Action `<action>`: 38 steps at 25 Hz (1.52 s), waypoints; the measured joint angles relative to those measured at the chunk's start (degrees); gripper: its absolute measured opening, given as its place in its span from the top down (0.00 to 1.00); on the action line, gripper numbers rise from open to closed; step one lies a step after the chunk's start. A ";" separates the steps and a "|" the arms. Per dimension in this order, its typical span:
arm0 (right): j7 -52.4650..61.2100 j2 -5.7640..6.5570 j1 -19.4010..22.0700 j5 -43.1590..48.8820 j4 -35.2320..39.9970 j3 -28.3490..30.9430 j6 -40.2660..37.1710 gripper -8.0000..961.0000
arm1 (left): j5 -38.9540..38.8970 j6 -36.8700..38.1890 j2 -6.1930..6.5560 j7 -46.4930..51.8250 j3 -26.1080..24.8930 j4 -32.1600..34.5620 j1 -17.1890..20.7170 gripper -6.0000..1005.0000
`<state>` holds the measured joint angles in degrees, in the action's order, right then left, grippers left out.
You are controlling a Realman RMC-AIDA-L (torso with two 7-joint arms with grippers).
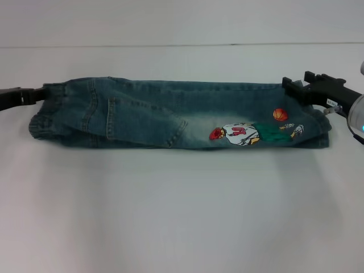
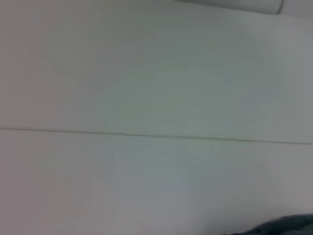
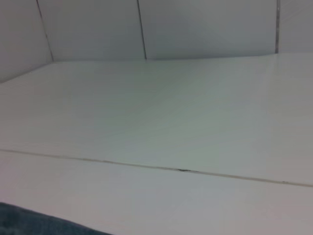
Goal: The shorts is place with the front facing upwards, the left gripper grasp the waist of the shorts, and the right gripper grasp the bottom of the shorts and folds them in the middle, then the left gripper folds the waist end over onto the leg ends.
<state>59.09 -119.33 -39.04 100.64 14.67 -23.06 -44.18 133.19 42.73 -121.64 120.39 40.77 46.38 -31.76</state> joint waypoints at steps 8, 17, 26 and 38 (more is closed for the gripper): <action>7.09 0.59 3.25 -0.11 4.30 -0.32 -8.19 0.26 | -5.24 7.79 0.08 -2.72 -2.04 4.51 2.64 0.19; 16.91 3.95 7.81 0.39 8.48 -2.52 -30.28 0.19 | -16.92 33.31 1.38 -15.88 -13.20 5.43 4.01 0.15; 21.91 8.53 10.84 2.17 16.45 -12.45 -58.27 0.20 | -16.21 38.94 1.73 -17.47 -14.58 5.34 4.95 0.16; 20.27 5.15 8.94 18.40 20.88 -15.01 -57.34 0.20 | -2.41 37.18 2.02 -18.49 -14.34 6.77 5.02 0.17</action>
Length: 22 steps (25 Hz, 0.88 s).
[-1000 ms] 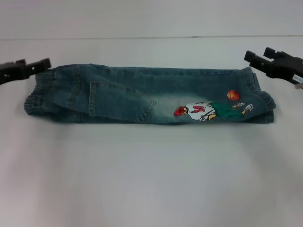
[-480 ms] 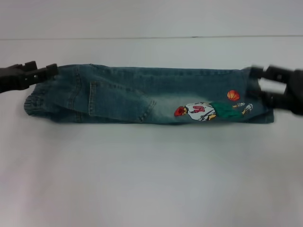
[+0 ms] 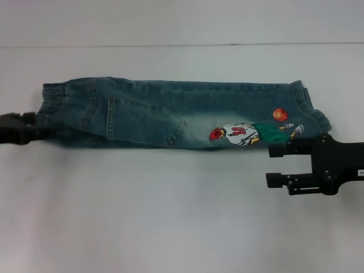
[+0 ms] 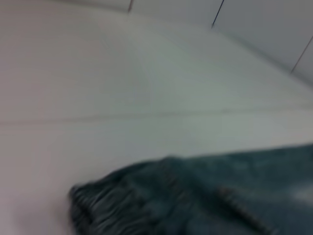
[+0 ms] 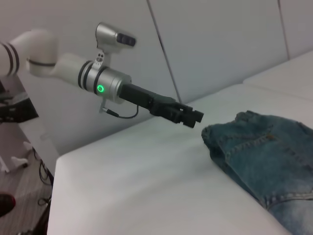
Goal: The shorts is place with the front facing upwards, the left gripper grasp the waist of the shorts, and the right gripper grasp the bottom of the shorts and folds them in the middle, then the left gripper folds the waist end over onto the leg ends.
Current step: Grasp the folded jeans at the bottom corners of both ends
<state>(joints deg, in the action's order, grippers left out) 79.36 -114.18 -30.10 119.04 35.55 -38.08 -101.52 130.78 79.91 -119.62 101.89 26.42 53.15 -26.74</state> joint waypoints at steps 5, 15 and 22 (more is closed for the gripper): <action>-0.07 -0.13 -0.60 0.29 -0.24 -0.05 0.99 0.20 | 5.56 -5.13 0.00 -0.64 1.41 -0.37 -0.47 0.18; -0.09 -0.16 -1.05 0.11 -0.27 0.00 1.05 0.20 | 7.30 -14.52 -0.65 -0.39 6.74 -3.33 -0.86 0.19; -0.51 -0.30 -1.05 0.11 -0.52 0.35 1.37 0.22 | 7.22 -17.36 -2.25 -2.18 8.65 -2.40 -0.89 0.31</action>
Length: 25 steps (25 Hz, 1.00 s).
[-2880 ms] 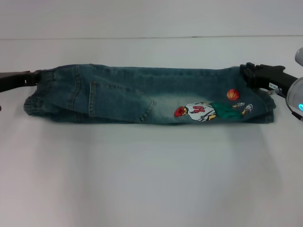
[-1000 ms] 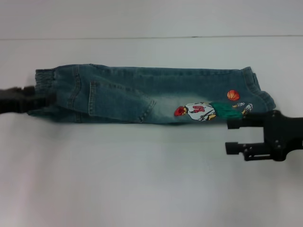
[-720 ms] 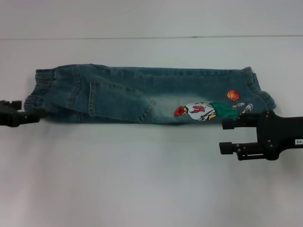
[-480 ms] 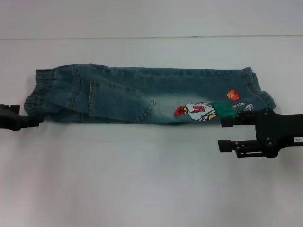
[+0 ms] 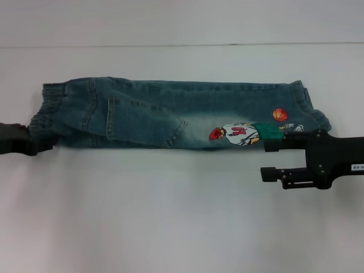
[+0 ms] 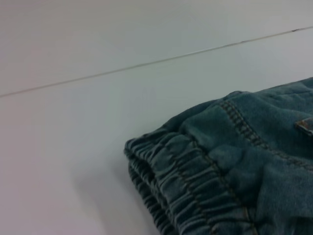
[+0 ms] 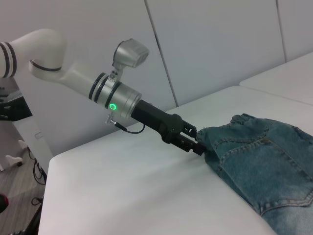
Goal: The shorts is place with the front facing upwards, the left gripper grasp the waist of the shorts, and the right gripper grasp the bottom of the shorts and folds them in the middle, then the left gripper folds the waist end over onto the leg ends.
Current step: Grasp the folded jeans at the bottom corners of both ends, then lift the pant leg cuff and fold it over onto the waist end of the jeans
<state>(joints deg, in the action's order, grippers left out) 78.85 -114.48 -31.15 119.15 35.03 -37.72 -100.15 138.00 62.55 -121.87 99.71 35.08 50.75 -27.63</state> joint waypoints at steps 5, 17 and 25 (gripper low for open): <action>-0.08 -0.30 0.12 0.01 -0.05 0.02 0.22 0.25 | 0.04 -0.29 -0.09 -0.04 0.85 0.05 -0.31 0.50; 0.34 -0.67 0.00 0.16 -0.22 0.02 2.05 0.30 | 0.12 1.31 0.18 -2.94 1.11 0.50 -0.55 0.88; -0.05 -1.29 -0.25 0.09 -0.23 0.11 4.07 0.33 | -1.42 11.12 -0.25 -3.16 0.57 7.04 -0.12 0.96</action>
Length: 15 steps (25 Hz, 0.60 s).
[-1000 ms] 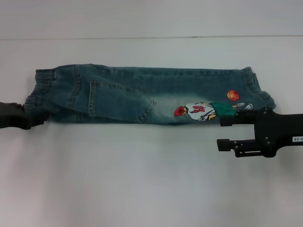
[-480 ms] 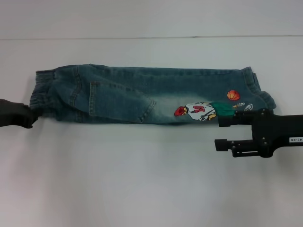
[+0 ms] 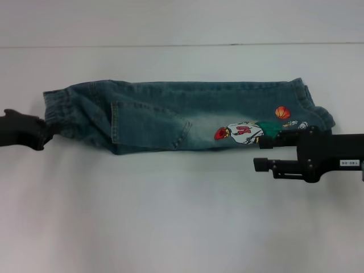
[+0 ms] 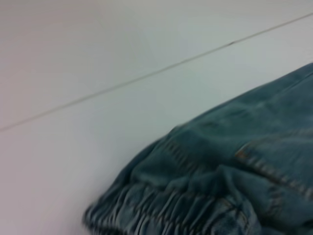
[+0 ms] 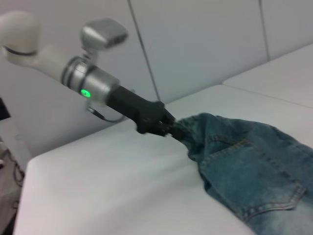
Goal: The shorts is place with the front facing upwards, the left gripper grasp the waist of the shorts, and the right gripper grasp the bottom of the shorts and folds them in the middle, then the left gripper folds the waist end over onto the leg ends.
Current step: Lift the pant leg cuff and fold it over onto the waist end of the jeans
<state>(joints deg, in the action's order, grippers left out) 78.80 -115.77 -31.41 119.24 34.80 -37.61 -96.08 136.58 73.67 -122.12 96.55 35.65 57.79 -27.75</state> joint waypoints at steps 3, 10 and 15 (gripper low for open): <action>-0.56 -0.67 -0.07 0.01 0.00 -0.29 2.01 0.34 | -2.01 3.83 0.10 -0.01 0.10 2.32 -0.03 0.96; -2.82 -2.16 -0.31 -0.90 -1.13 -0.14 4.51 0.61 | -5.58 11.83 1.26 0.44 -0.11 6.62 -2.24 0.96; -7.15 -3.56 -0.37 -7.74 -5.48 0.86 11.94 0.84 | -9.97 16.50 2.12 0.78 -0.23 8.11 -4.27 0.96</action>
<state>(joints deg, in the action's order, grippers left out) 71.65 -119.33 -31.78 111.50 29.32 -36.75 -84.14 126.61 90.17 -120.00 97.34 35.42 65.91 -32.02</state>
